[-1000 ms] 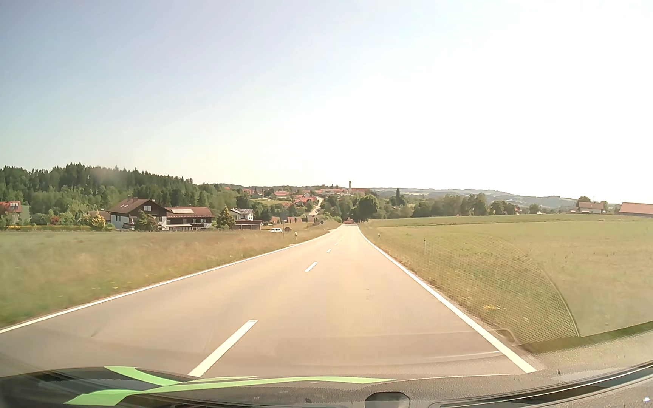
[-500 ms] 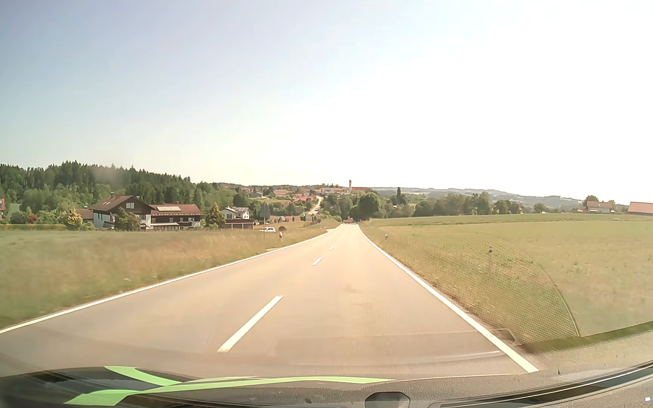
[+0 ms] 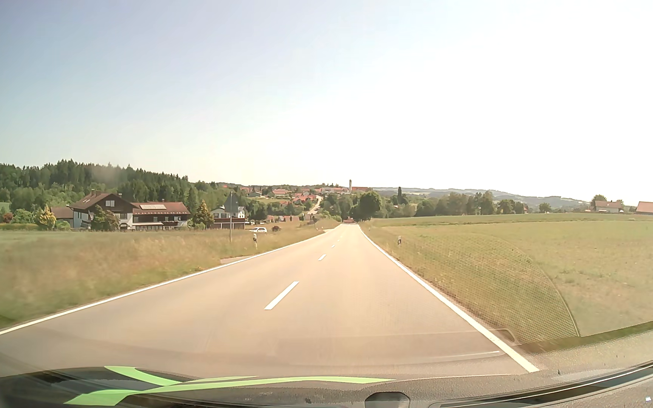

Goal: Follow the waypoints while adhering to traffic rules and regulations

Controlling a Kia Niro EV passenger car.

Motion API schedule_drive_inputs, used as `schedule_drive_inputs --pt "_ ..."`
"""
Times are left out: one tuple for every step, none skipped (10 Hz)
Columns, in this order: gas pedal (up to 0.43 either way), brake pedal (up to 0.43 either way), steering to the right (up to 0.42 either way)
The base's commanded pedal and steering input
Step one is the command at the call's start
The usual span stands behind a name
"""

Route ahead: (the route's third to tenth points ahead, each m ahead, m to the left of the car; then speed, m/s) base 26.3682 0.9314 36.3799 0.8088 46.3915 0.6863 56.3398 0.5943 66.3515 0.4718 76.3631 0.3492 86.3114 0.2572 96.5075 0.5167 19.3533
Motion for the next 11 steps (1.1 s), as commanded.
schedule_drive_inputs --pt "0.087 0.0 0.0" --pt "0.087 0.0 0.0" --pt "0.087 0.0 0.0" --pt "0.079 0.0 0.0" --pt "0.079 0.0 0.0" --pt "0.079 0.0 0.0" --pt "0.098 0.0 0.001" --pt "0.11 0.0 0.001" --pt "0.118 0.0 0.002" --pt "0.118 0.0 0.003" --pt "0.118 0.0 0.003"
